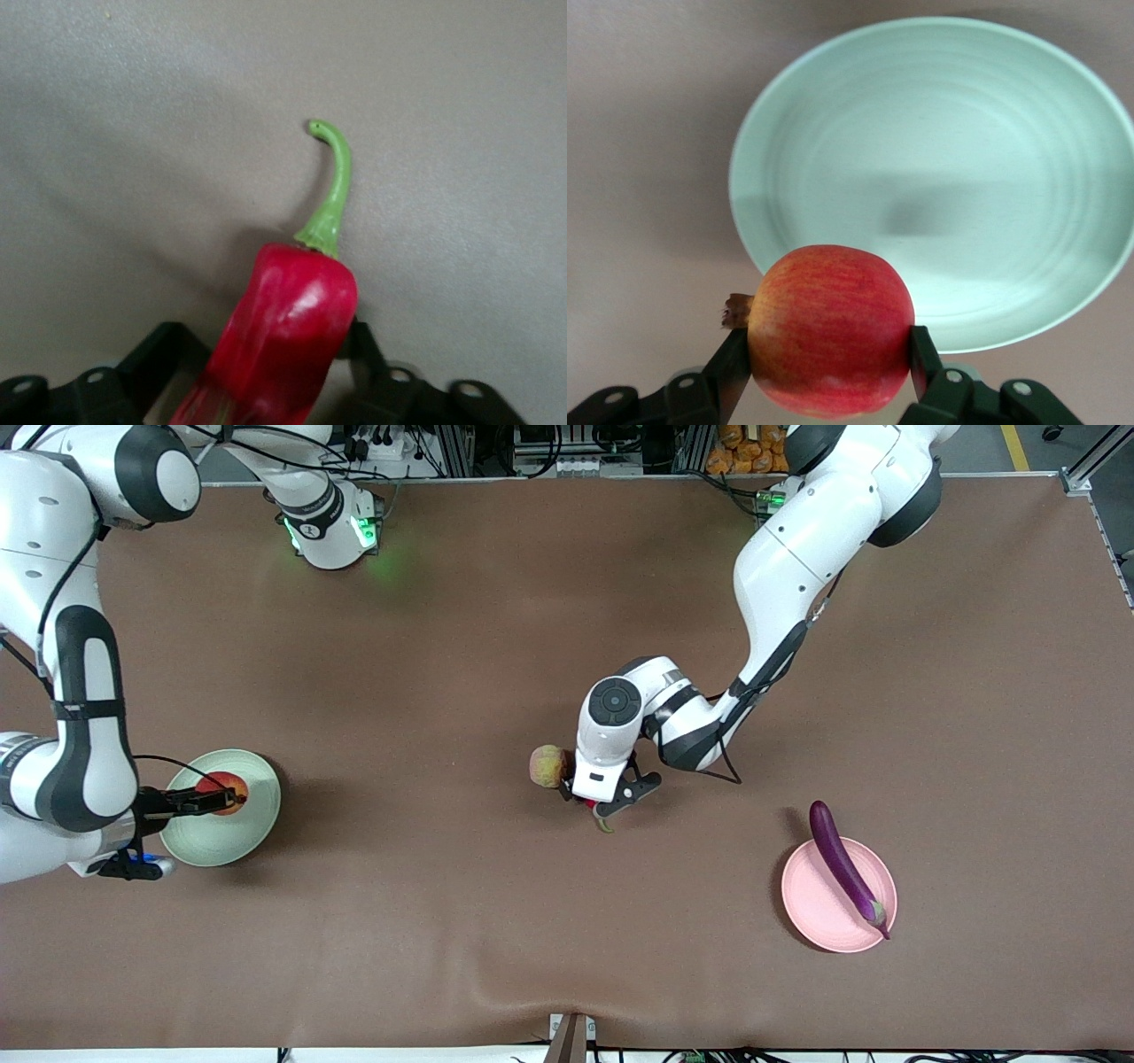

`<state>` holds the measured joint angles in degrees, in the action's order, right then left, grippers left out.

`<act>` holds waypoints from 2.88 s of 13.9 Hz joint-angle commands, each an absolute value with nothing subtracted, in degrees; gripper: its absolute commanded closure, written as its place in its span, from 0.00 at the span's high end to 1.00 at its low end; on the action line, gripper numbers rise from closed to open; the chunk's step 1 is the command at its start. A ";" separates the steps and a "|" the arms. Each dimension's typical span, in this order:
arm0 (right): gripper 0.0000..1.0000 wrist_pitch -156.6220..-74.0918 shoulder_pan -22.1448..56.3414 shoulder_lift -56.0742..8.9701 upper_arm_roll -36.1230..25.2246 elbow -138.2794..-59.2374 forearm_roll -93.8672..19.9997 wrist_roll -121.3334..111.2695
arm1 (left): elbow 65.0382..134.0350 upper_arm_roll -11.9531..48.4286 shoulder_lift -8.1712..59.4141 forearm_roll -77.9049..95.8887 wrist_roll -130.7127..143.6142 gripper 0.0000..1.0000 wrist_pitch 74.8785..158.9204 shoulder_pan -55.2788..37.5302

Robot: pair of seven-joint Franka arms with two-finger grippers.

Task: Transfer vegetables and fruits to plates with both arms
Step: 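Release the apple on the green plate while the left gripper carries the chili, then lower the chili onto the pink plate while the right gripper grasps the peach, then carry the peach to the green plate while the left gripper retracts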

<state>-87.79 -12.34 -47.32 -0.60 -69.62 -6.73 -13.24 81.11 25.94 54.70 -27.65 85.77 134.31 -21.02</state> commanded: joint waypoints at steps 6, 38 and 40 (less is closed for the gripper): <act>1.00 -86.75 -11.25 -46.14 1.23 -71.28 -14.82 -11.36 | 81.04 26.36 47.12 -28.57 73.24 0.00 127.72 -10.22; 1.00 -121.90 31.99 -48.69 0.79 -81.04 -38.06 52.73 | 81.56 39.64 11.17 -11.34 28.57 1.00 92.74 26.19; 0.82 -122.08 32.78 -48.87 0.70 -81.04 -38.14 52.73 | 80.25 39.46 9.94 -9.59 24.64 1.00 91.15 26.45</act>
<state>-121.66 31.99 -48.83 0.88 -80.85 -38.96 52.73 79.67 39.48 12.20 -11.88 28.33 92.61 25.45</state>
